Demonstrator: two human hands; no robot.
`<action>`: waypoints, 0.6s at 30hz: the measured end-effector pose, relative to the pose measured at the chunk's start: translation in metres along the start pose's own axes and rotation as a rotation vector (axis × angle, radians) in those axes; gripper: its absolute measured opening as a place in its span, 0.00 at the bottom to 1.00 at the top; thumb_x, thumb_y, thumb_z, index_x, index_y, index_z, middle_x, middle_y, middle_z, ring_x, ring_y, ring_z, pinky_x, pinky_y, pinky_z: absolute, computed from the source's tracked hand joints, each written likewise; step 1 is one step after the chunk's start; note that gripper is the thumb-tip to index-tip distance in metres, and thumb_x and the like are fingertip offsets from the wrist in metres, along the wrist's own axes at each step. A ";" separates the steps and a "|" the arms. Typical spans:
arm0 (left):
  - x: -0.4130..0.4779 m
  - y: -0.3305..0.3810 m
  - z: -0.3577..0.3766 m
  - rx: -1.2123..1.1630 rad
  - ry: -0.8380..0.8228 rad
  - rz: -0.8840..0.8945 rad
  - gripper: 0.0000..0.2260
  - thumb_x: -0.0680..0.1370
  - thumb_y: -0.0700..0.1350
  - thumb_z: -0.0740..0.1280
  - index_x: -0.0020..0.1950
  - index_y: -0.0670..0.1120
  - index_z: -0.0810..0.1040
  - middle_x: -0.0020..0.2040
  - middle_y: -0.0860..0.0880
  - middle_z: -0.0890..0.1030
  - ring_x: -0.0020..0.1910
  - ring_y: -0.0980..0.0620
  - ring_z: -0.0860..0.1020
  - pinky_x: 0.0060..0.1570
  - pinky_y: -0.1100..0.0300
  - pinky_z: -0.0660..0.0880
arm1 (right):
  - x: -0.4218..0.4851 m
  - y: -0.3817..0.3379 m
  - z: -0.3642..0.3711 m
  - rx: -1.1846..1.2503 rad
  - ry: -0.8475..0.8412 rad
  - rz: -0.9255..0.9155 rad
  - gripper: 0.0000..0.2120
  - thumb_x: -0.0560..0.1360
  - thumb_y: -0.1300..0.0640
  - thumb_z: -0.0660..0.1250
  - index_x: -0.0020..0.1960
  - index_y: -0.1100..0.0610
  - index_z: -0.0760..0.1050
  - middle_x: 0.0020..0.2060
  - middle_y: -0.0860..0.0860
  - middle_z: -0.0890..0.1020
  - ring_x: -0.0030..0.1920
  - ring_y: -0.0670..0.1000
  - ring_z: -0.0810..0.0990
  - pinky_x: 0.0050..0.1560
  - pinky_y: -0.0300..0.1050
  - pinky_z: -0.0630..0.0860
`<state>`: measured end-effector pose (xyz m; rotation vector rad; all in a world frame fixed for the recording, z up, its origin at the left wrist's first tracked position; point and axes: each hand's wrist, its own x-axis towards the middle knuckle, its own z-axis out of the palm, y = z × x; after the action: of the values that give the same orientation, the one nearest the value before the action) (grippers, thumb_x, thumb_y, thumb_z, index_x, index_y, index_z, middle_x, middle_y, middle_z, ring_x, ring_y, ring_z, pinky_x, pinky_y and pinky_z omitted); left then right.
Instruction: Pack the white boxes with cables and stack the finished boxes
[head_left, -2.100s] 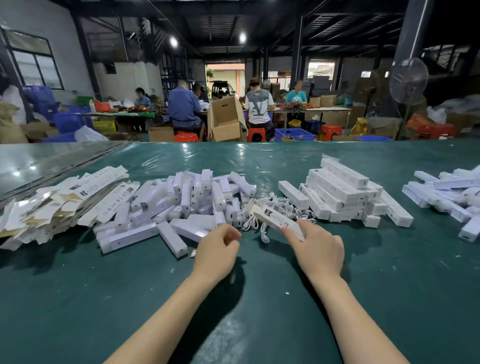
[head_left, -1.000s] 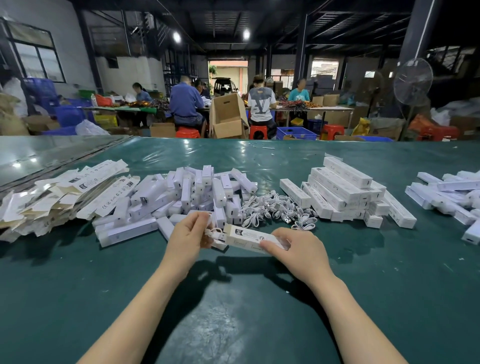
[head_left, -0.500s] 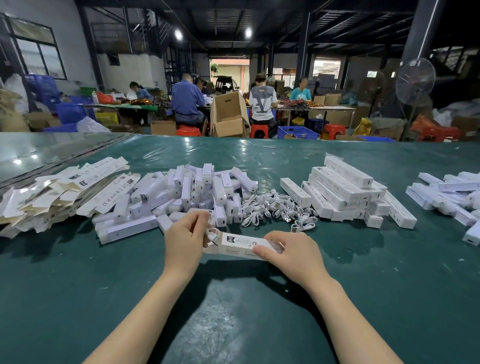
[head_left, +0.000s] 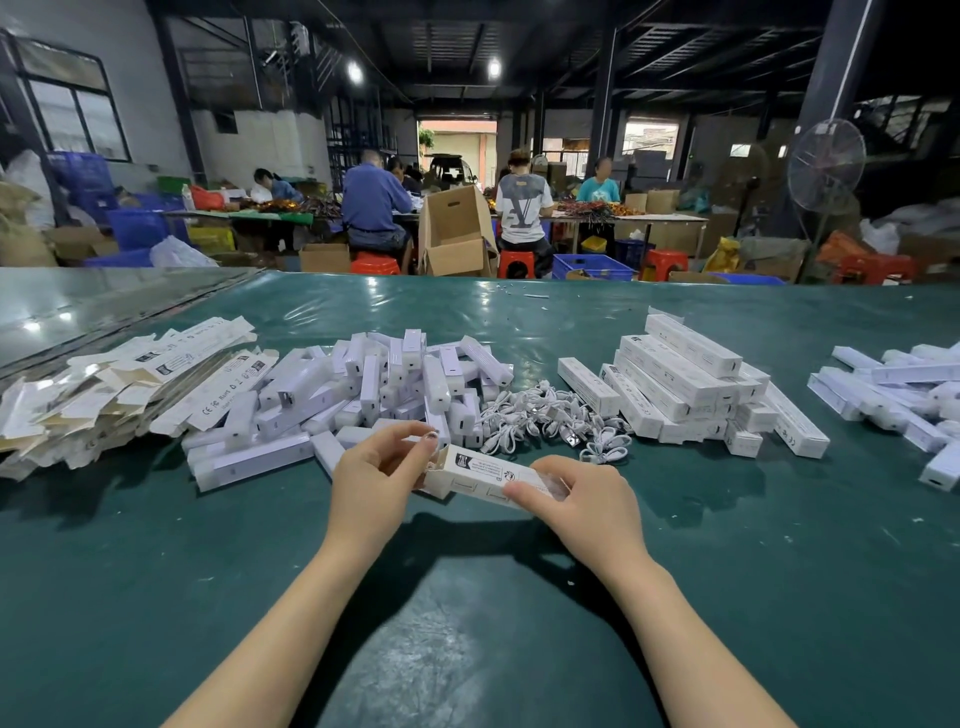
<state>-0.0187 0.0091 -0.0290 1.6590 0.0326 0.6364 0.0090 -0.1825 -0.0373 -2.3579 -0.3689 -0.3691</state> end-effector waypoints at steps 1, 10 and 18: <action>0.000 0.000 -0.001 -0.028 -0.012 -0.011 0.08 0.74 0.37 0.68 0.40 0.51 0.81 0.32 0.55 0.82 0.33 0.55 0.77 0.40 0.58 0.75 | 0.000 0.000 0.001 -0.004 0.020 0.003 0.14 0.68 0.37 0.67 0.45 0.46 0.80 0.33 0.44 0.79 0.40 0.48 0.76 0.40 0.42 0.69; 0.002 0.001 -0.004 -0.081 -0.092 -0.015 0.08 0.75 0.37 0.67 0.43 0.50 0.79 0.34 0.55 0.84 0.31 0.62 0.78 0.32 0.74 0.70 | -0.001 0.006 0.003 0.067 0.117 0.005 0.12 0.66 0.38 0.70 0.40 0.45 0.80 0.29 0.43 0.78 0.36 0.47 0.76 0.38 0.42 0.68; 0.004 -0.003 -0.001 0.107 -0.114 0.006 0.14 0.75 0.38 0.67 0.38 0.56 0.81 0.40 0.50 0.77 0.33 0.66 0.72 0.35 0.76 0.66 | 0.000 0.007 0.006 0.074 0.147 0.001 0.12 0.65 0.39 0.71 0.39 0.47 0.80 0.28 0.45 0.78 0.34 0.48 0.75 0.36 0.43 0.68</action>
<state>-0.0152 0.0122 -0.0301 1.7972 -0.0210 0.5513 0.0125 -0.1835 -0.0454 -2.2425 -0.3068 -0.5162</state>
